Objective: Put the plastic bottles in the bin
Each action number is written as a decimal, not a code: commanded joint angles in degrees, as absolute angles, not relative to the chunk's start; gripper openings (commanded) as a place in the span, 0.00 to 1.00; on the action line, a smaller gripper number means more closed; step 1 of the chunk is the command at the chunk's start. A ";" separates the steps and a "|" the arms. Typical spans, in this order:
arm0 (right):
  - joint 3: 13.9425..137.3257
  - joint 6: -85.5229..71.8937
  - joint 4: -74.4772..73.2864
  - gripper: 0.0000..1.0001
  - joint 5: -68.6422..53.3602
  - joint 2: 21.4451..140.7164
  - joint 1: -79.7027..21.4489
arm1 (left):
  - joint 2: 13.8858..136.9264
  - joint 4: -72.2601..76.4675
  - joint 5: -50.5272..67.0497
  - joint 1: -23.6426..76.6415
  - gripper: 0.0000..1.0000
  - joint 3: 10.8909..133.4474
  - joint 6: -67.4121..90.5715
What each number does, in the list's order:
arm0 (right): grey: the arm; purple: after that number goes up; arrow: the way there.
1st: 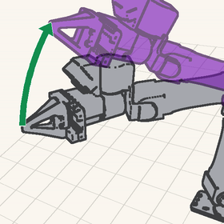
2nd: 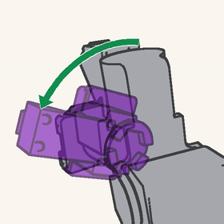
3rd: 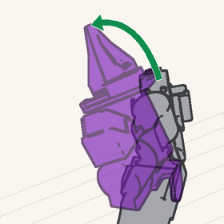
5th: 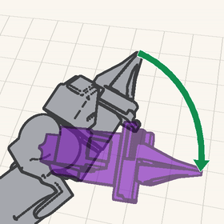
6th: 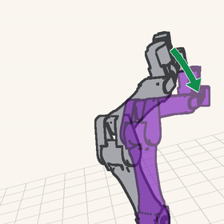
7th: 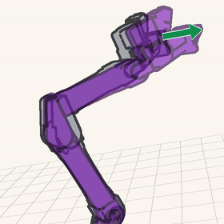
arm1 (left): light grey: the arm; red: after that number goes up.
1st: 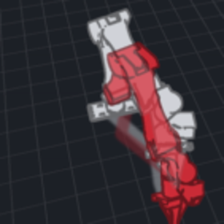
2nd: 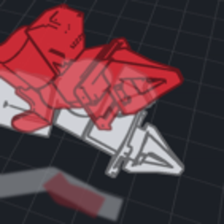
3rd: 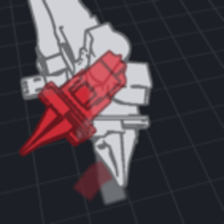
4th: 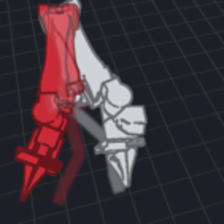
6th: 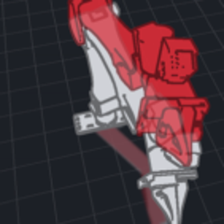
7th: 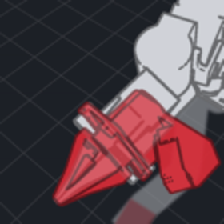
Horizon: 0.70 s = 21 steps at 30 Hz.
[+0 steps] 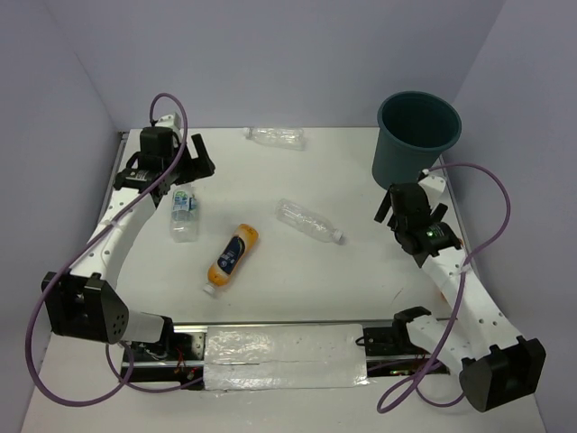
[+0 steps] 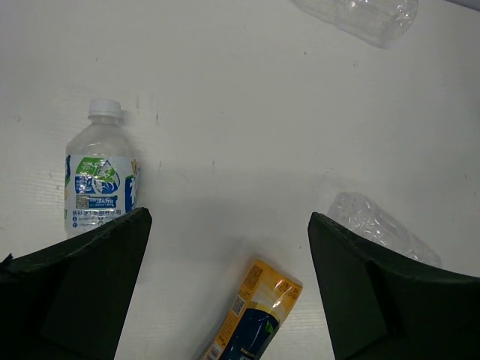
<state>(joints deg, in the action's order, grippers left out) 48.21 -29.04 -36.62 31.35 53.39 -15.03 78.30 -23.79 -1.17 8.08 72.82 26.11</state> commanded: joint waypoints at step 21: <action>57.40 -25.58 -49.31 1.00 41.29 72.95 -0.44 | 81.39 -26.28 2.11 8.26 0.99 76.90 28.92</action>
